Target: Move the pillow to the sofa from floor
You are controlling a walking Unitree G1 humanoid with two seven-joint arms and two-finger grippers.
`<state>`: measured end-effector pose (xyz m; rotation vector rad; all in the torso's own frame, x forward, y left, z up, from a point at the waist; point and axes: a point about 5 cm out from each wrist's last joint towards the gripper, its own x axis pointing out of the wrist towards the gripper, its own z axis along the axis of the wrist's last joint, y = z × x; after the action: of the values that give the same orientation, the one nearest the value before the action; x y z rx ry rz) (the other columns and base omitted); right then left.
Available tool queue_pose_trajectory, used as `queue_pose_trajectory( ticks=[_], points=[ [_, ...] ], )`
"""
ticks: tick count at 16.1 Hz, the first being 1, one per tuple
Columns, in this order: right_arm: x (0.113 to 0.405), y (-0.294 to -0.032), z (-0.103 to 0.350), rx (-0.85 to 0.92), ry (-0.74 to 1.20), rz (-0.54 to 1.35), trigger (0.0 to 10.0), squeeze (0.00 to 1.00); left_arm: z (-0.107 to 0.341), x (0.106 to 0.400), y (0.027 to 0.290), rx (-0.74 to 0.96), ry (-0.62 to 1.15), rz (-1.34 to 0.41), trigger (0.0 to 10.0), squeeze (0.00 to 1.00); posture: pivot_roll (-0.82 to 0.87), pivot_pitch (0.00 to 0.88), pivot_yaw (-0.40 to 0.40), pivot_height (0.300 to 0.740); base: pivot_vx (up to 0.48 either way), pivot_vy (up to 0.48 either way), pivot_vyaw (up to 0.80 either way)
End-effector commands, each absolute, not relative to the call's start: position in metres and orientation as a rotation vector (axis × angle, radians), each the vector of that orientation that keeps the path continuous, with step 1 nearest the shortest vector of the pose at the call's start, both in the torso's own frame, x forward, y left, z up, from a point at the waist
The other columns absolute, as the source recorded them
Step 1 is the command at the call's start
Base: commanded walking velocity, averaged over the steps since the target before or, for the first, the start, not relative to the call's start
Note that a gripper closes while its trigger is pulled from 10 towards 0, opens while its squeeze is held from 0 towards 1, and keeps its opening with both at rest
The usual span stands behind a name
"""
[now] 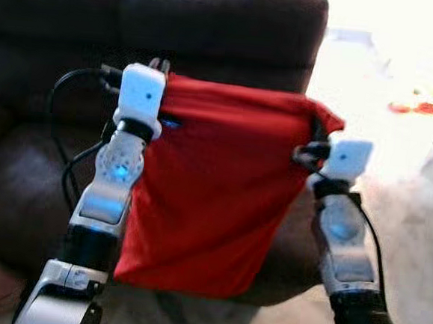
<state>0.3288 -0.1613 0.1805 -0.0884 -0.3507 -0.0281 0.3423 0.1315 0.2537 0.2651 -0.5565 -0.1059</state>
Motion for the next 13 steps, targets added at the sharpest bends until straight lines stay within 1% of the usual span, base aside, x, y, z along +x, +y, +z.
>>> queue_pose_trajectory(
  ticks=[1, 5, 7, 10, 13],
  points=[
    [0.328, -0.174, 0.221, -0.047, -0.513, -0.112, 10.0, 0.00, 0.272, 0.340, 0.156, 0.267, -0.606, -0.010, 10.0, 0.00, 0.07, 0.000, -0.019, 0.740, 0.330, 0.000, 0.00],
    [0.330, -0.172, 0.246, -0.028, -0.575, -0.099, 10.0, 0.00, 0.288, 0.338, 0.159, 0.281, -0.645, 0.003, 10.0, 0.00, 0.07, 0.000, -0.024, 0.740, 0.337, 0.000, 0.00],
    [0.331, -0.169, 0.251, -0.030, -0.586, -0.081, 10.0, 0.00, 0.293, 0.336, 0.161, 0.284, -0.658, 0.014, 10.0, 0.00, 0.08, 0.000, -0.029, 0.740, 0.337, 0.000, 0.00],
    [0.334, -0.165, 0.254, -0.030, -0.580, -0.052, 10.0, 0.00, 0.296, 0.335, 0.164, 0.300, -0.658, 0.025, 10.0, 0.00, 0.08, 0.000, -0.032, 0.740, 0.337, 0.000, 0.00],
    [0.336, -0.158, 0.246, -0.047, -0.542, -0.014, 10.0, 0.00, 0.294, 0.334, 0.166, 0.296, -0.642, 0.032, 10.0, 0.00, 0.08, 0.000, -0.038, 0.740, 0.329, 0.000, 0.00]
  ],
)
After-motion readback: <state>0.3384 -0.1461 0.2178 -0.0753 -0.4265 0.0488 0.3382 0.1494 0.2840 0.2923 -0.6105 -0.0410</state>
